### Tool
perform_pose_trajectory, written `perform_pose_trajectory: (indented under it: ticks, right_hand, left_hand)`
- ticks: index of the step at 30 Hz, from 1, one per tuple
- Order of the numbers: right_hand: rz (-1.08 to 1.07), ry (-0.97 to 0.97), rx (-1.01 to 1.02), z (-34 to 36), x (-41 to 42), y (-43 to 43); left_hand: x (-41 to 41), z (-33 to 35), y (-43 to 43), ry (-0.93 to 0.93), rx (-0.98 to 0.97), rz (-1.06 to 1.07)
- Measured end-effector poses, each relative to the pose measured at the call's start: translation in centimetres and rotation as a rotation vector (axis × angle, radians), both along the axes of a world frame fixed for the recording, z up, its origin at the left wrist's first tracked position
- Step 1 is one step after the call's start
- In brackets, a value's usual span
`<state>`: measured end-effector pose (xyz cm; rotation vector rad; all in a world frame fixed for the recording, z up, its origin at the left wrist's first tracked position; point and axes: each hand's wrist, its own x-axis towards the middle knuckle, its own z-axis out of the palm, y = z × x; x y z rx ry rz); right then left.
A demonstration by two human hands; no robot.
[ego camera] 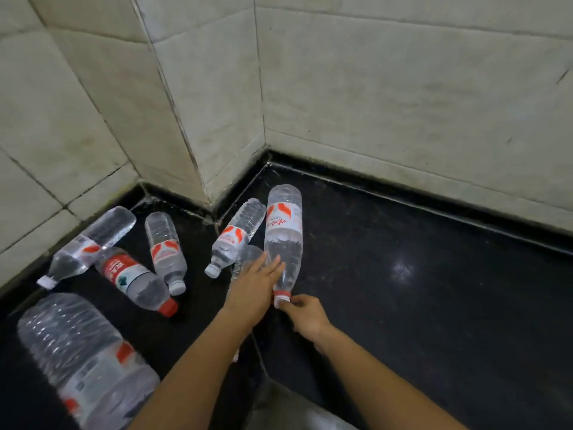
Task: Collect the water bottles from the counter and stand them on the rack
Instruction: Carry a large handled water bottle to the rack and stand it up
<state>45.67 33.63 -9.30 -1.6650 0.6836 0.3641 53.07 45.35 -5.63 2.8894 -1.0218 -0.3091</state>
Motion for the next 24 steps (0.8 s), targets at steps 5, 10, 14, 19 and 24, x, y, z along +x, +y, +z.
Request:
perform_pose_trajectory:
  ticks: [5,10,14,19,24]
  right_hand:
    - [-0.376,0.046,0.459,-0.4,1.6,1.3]
    - [-0.352,0.016,0.274,0.1,0.2,-1.3]
    - [-0.244,-0.026,0.003,3.2,-2.7,-8.4]
    - [-0.2,-0.115,-0.224,9.3,-7.2,-15.2]
    - [-0.261,-0.196,-0.431,13.8,-11.4,-19.7]
  left_hand:
    - [0.9,-0.3,0.8,0.056,-0.149,-0.058]
    - [1.8,0.2,-0.2,-0.064,-0.009,-0.258]
    - [1.4,0.0,-4.3,-0.193,-0.106,-0.42]
    - [-0.8,2.8,-11.6,-0.121,-0.333,-0.506]
    - [-3.7,5.2,-16.8,0.114,-0.589,-0.488]
